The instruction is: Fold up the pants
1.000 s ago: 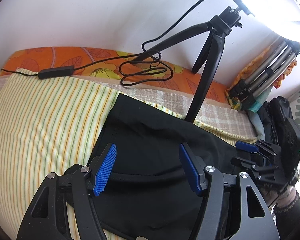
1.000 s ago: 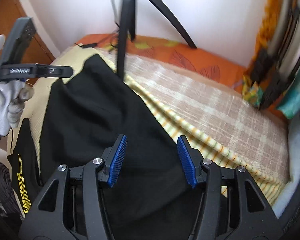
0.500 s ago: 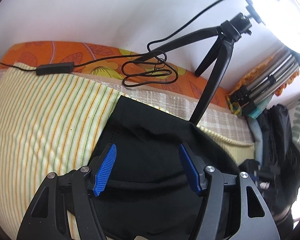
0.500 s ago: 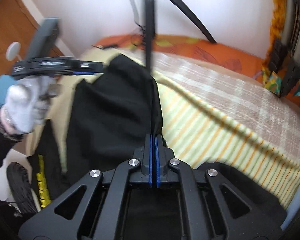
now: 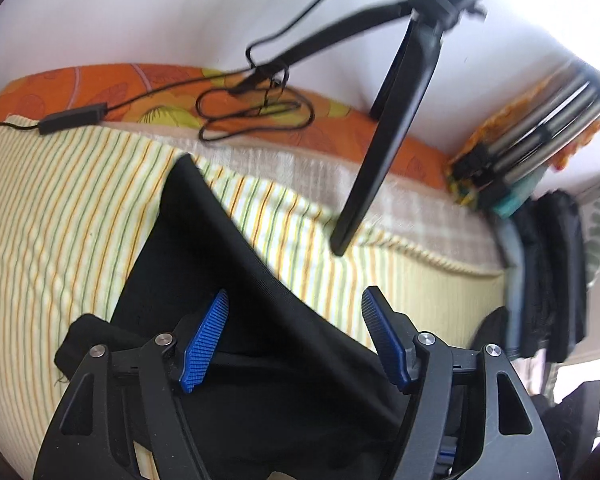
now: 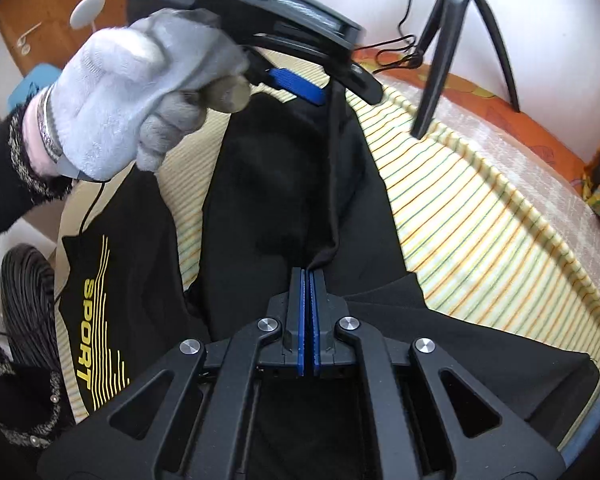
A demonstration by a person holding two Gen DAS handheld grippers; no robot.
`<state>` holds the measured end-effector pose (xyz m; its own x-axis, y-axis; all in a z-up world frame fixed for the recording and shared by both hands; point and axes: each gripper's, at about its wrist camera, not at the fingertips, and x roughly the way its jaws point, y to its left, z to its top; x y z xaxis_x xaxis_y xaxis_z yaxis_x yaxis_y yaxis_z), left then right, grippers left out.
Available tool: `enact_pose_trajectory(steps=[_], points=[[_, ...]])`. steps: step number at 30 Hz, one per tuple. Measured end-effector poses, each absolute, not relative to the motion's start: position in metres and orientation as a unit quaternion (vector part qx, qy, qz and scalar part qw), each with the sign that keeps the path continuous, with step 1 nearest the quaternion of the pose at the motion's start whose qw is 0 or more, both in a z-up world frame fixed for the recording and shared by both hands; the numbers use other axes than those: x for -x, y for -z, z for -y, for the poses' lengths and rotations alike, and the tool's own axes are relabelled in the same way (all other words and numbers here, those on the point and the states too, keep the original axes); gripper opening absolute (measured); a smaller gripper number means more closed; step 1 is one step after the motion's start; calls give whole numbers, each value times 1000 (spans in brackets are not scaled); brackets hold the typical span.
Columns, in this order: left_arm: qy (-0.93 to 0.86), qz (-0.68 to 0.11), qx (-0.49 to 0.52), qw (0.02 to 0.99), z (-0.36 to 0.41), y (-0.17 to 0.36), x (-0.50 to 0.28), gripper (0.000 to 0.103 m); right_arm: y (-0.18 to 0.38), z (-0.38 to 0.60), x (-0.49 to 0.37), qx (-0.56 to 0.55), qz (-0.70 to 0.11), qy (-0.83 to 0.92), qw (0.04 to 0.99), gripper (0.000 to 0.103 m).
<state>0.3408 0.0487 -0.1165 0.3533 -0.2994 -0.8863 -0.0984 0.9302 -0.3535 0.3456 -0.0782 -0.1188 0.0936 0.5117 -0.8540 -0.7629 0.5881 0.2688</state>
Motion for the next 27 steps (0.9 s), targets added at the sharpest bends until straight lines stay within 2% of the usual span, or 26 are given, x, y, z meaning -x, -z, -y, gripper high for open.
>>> enact_pose_trajectory(steps=[2, 3, 4, 6, 7, 8, 9, 10, 11, 13, 16, 21, 27], points=[[61, -564, 181, 804, -48, 122, -338, 62, 120, 78, -345, 124, -512, -437, 729, 4], [61, -560, 182, 806, -49, 124, -336, 47, 120, 80, -345, 122, -510, -438, 730, 4], [61, -557, 182, 808, -49, 126, -335, 39, 118, 83, -344, 116, -507, -443, 730, 4], [61, -549, 186, 813, -53, 129, -331, 15, 115, 91, -348, 107, -512, -438, 731, 5], [63, -545, 189, 814, -55, 130, -330, 12, 112, 96, -350, 102, -515, -438, 729, 11], [65, -539, 194, 817, -58, 130, -328, 10, 107, 104, -353, 95, -515, -438, 730, 17], [64, -533, 194, 821, -61, 129, -326, 8, 99, 115, -357, 94, -508, -435, 737, 38], [67, -527, 195, 825, -63, 128, -324, 6, 95, 122, -362, 99, -503, -432, 742, 63], [70, -523, 195, 827, -65, 127, -323, 6, 88, 132, -367, 116, -497, -430, 745, 71], [73, -512, 193, 833, -67, 121, -322, 5, 79, 145, -374, 164, -489, -410, 753, 74], [76, -496, 195, 843, -73, 112, -318, 5, 82, 156, -396, 210, -519, -393, 729, 74], [79, -492, 182, 848, -75, 108, -312, 5, 114, 151, -425, 238, -591, -367, 677, 74], [83, -482, 176, 854, -77, 105, -307, 3, 148, 131, -417, 313, -604, -337, 651, 74]])
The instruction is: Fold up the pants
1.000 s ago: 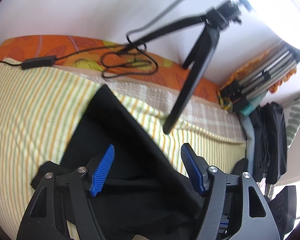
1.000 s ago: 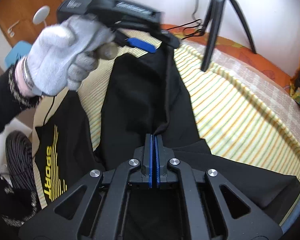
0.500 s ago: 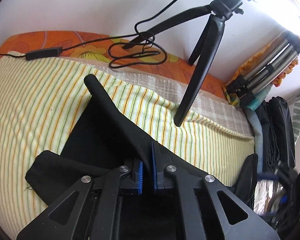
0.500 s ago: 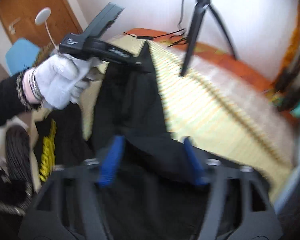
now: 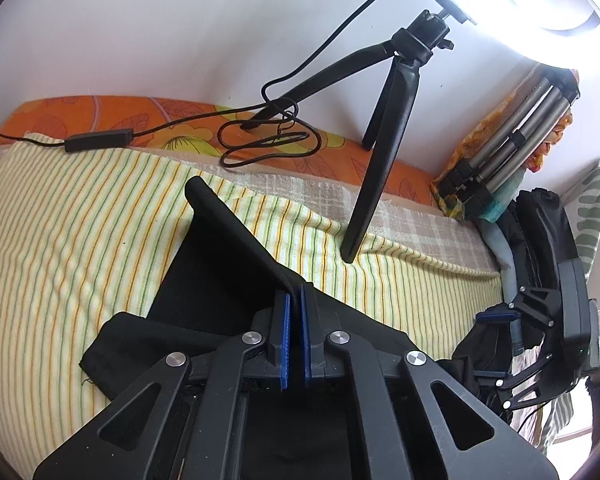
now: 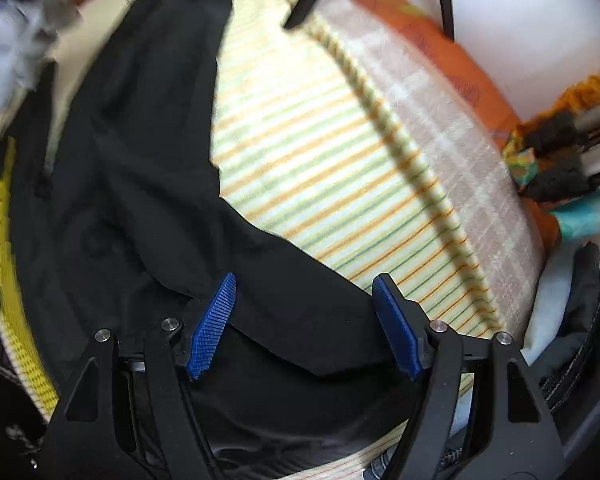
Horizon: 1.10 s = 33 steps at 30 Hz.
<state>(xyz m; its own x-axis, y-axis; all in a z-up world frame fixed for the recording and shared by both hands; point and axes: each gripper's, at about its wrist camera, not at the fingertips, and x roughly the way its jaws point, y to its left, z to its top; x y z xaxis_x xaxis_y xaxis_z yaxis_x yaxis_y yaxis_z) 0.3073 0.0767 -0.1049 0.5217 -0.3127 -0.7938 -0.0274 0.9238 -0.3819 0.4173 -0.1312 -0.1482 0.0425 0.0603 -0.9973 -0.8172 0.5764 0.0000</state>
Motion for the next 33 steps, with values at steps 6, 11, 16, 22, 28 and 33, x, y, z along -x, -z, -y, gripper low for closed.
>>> enact_pose_trajectory(steps=[6, 11, 16, 22, 28, 33], points=[[86, -471, 184, 858, -81, 101, -304, 1, 136, 142, -409, 290, -596, -346, 664, 8], [90, -460, 194, 862, -83, 97, -299, 1, 107, 155, -379, 283, -562, -346, 696, 5], [88, -464, 215, 855, -88, 102, -299, 1, 87, 157, -348, 269, -545, -353, 711, 5], [75, -468, 244, 846, -96, 111, -302, 3, 86, 143, -315, 279, -542, -364, 704, 4], [71, -491, 261, 828, -96, 119, -315, 41, 86, 144, -304, 273, -546, -367, 702, 4], [51, -507, 258, 821, -92, 133, -330, 36, 92, 143, -302, 273, -546, -370, 700, 4]])
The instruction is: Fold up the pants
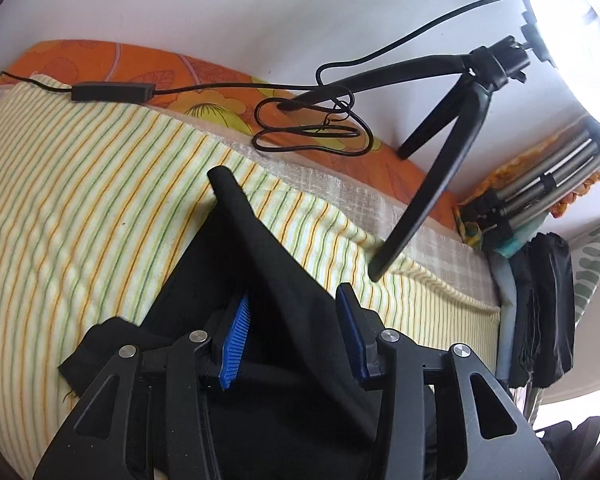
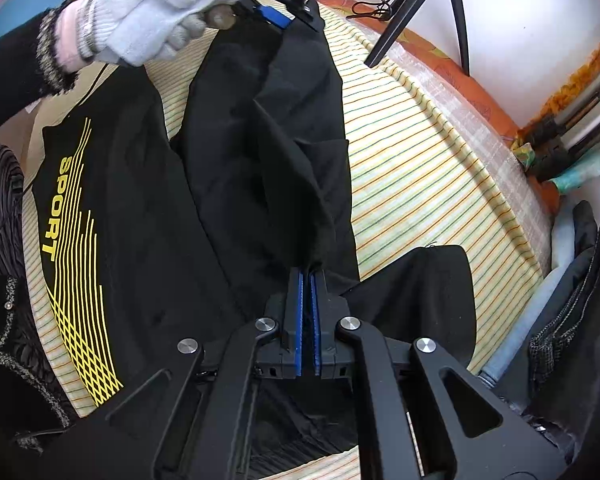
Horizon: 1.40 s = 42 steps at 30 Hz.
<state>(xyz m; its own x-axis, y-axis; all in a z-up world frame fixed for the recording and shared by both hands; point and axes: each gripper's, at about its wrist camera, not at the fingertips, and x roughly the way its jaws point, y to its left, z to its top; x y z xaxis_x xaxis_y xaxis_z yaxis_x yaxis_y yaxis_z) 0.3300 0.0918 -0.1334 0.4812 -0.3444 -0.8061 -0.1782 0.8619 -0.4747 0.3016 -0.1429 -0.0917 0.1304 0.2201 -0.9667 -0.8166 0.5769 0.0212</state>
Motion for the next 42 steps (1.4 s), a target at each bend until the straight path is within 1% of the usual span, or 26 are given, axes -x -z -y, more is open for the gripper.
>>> enact_pose_trajectory(steps=[1, 2, 7, 13, 18, 23, 32, 37, 42], points=[[47, -502, 260, 823, -92, 135, -332, 24, 93, 143, -303, 273, -545, -370, 701, 4], [47, -501, 261, 824, -92, 136, -333, 0, 94, 144, -304, 271, -546, -368, 702, 4], [45, -477, 248, 842, -91, 128, -325, 0, 92, 152, -310, 261, -541, -353, 717, 4], [53, -435, 250, 863, -106, 85, -296, 0, 69, 161, -309, 246, -519, -327, 751, 4], [49, -400, 236, 884, -121, 45, -253, 0, 43, 161, -291, 242, -496, -320, 770, 4], [45, -383, 243, 890, -134, 29, -205, 0, 25, 156, -263, 247, -477, -318, 781, 4], [44, -377, 256, 889, -141, 35, -124, 0, 27, 145, -187, 266, -471, -322, 777, 4], [36, -376, 284, 881, -149, 53, -76, 0, 42, 144, -149, 269, -481, -325, 769, 4], [22, -390, 299, 871, -152, 83, -39, 0, 65, 145, -116, 268, -495, -323, 760, 3]])
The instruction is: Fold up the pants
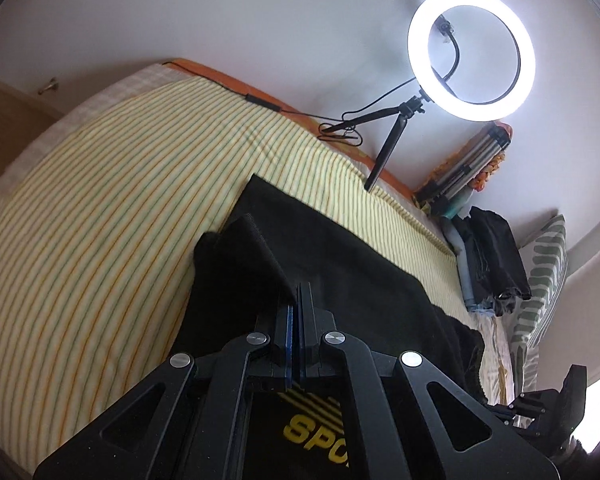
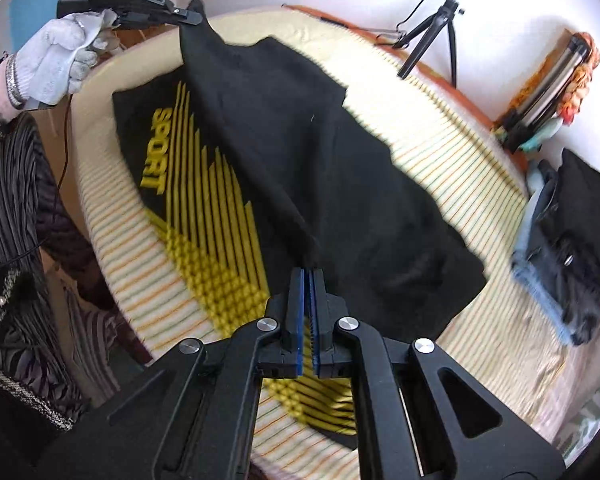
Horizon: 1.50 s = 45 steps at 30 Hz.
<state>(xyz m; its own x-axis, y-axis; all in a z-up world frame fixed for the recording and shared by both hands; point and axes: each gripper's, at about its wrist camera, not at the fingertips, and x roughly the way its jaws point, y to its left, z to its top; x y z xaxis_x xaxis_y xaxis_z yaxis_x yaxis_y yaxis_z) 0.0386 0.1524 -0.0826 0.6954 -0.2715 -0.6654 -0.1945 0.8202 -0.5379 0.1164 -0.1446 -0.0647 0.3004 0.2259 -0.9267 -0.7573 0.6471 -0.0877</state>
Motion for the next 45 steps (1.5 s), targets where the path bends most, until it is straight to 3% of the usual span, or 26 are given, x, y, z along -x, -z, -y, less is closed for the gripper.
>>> enact_pose_trajectory(steps=[5, 9, 11, 13, 17, 19, 24, 29, 30, 32, 33, 34, 36, 45], points=[[13, -405, 320, 857, -156, 108, -25, 0, 87, 152, -106, 232, -528, -318, 752, 3], [20, -404, 326, 854, -160, 112, -22, 0, 75, 176, -106, 172, -531, -292, 777, 6], [17, -400, 323, 857, -161, 110, -21, 0, 65, 189, -110, 152, -521, -277, 793, 22], [19, -398, 332, 855, -163, 112, -22, 0, 59, 197, -112, 159, -506, -265, 805, 50], [19, -404, 334, 852, -162, 116, -23, 0, 66, 186, -110, 219, -500, -287, 787, 52], [23, -408, 346, 844, -164, 121, -23, 3, 77, 172, -108, 265, -501, -298, 768, 52], [1, -416, 380, 826, -174, 129, -26, 31, 107, 148, -107, 346, -502, -305, 732, 52], [-15, -417, 384, 824, -178, 134, -34, 28, 118, 147, -113, 355, -504, -310, 724, 52], [-21, -416, 376, 828, -178, 132, -35, 19, 117, 148, -114, 352, -506, -311, 723, 52], [-18, -411, 364, 835, -176, 128, -37, 3, 117, 150, -118, 349, -509, -306, 725, 37], [-19, -407, 357, 840, -175, 123, -37, 3, 118, 152, -122, 345, -514, -304, 724, 22], [-17, -405, 353, 843, -174, 120, -37, 3, 117, 154, -123, 340, -517, -304, 724, 14], [-16, -399, 344, 850, -172, 111, -37, 2, 116, 158, -127, 335, -517, -303, 727, 8], [-14, -370, 330, 868, -176, 83, 2, 2, 74, 163, -107, 335, -476, -311, 751, 3]])
